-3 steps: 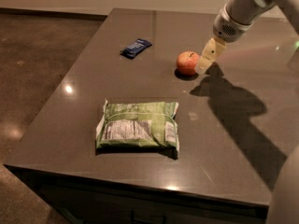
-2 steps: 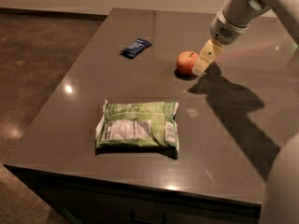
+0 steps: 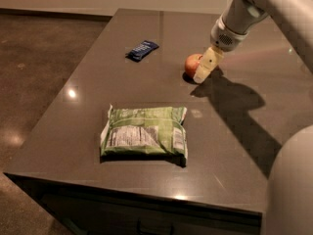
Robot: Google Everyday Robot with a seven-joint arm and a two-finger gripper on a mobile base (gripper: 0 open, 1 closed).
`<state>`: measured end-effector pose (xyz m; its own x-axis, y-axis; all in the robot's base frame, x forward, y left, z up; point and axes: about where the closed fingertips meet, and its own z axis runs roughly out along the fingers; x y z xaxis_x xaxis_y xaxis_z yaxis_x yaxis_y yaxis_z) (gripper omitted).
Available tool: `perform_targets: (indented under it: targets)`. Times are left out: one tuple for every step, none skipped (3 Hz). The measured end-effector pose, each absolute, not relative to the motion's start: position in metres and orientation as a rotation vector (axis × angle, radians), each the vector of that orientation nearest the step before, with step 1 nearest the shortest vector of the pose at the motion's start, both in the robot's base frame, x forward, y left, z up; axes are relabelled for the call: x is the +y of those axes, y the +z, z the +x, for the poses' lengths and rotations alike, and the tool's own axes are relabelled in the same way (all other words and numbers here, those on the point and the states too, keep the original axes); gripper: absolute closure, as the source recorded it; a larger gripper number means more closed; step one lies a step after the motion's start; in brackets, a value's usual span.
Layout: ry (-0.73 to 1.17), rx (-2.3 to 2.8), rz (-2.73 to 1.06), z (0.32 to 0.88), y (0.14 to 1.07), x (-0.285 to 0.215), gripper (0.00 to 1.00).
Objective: Move apple near green jalapeno chip bag
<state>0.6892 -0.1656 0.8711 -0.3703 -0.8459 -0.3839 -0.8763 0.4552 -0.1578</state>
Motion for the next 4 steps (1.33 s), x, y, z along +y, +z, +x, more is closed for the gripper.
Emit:
perform_targets:
  targets:
    - [0.123,2.296,-1.473,0.691,0.865,-0.157,0.03]
    - [0.136,2.292,-1.487,0.692,0.862,-0.152,0.27]
    - [0.138,2.286,-1.507,0.69,0.863,-0.152,0.5]
    - [0.158,2.235,-1.574,0.679,0.874,-0.142,0.82]
